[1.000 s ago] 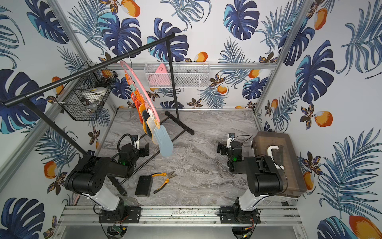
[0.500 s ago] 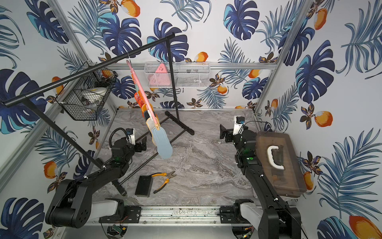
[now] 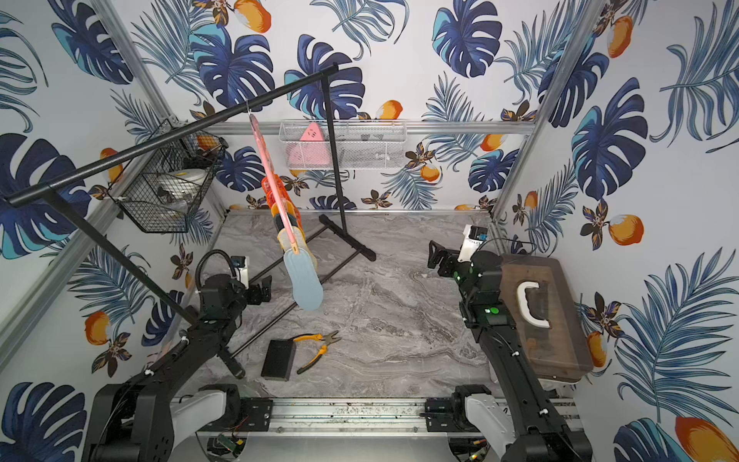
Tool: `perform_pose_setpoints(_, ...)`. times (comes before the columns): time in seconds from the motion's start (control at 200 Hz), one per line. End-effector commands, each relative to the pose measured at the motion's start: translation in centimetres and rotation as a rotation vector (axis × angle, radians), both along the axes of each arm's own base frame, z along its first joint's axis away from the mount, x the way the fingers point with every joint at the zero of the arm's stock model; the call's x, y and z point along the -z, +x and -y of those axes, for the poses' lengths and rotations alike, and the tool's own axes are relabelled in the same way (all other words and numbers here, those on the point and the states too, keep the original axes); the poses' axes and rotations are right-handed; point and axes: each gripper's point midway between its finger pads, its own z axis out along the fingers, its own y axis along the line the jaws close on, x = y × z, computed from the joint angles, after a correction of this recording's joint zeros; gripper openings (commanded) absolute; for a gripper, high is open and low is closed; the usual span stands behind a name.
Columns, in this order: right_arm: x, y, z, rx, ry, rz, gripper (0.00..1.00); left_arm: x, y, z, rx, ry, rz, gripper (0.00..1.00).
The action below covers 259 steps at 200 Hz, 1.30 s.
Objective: Take the shoe insoles off the hanger
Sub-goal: Move the clothesline to the center of the board.
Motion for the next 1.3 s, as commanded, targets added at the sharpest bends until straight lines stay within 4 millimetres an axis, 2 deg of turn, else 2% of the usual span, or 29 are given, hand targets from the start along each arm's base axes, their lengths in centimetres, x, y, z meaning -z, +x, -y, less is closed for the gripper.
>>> perform_pose_setpoints(0.0,0.8,0.2,-3.9,-0.184,-0.006,-0.038,0.99,0.3,-1.2,0.9,0.08,-0.013,-0.077,0.99)
perform_pose_setpoints(0.165,4.4,1.1,-9.8,-0.279,-0.177,-0.149,0.98,-0.2,-3.3,1.7,0.179,-0.005,-0.204,0.99)
perform_pose_setpoints(0.245,6.6,2.0,-12.2,-0.316,-0.213,-0.213,0.97,0.3,-5.0,2.7,0.274,0.01,-0.331,0.99)
perform_pose_setpoints(0.42,10.9,4.7,-15.6,-0.365,-0.255,-0.324,0.95,0.5,-7.4,2.5,0.336,0.064,-0.484,0.99)
perform_pose_setpoints(0.475,12.9,5.3,-16.5,-0.382,-0.262,-0.381,0.94,0.3,-7.9,2.5,0.346,0.075,-0.492,0.99)
perform_pose_setpoints(0.495,12.5,6.0,-17.2,-0.388,-0.255,-0.377,0.93,0.2,-8.1,2.5,0.35,0.081,-0.49,0.99)
perform_pose_setpoints(0.69,17.5,8.7,-20.8,-0.429,-0.238,-0.482,0.9,-0.6,-10.1,3.1,0.408,0.126,-0.476,0.99)
perform_pose_setpoints(0.791,19.6,10.1,-22.0,-0.435,-0.246,-0.516,0.89,-0.8,-10.8,3.2,0.426,0.146,-0.478,0.99)
perform_pose_setpoints(0.806,20.9,10.3,-22.1,-0.434,-0.252,-0.538,0.89,-0.8,-10.9,3.3,0.432,0.148,-0.482,0.99)
perform_pose_setpoints(0.861,22.3,11.1,-22.6,-0.432,-0.257,-0.56,0.89,-0.9,-11.3,3.4,0.448,0.15,-0.491,0.99)
perform_pose_setpoints(1.031,25.5,13.6,-23.1,-0.39,-0.29,-0.599,0.88,-1.1,-12.4,3.7,0.471,0.138,-0.542,0.99)
perform_pose_setpoints(1.191,25.7,15.8,-22.1,-0.313,-0.373,-0.591,0.87,-1.0,-13.1,3.5,0.475,0.149,-0.579,0.99)
perform_pose_setpoints(1.291,23.9,15.7,-22.3,-0.332,-0.376,-0.572,0.86,-0.8,-13.3,3.1,0.451,0.161,-0.586,0.99)
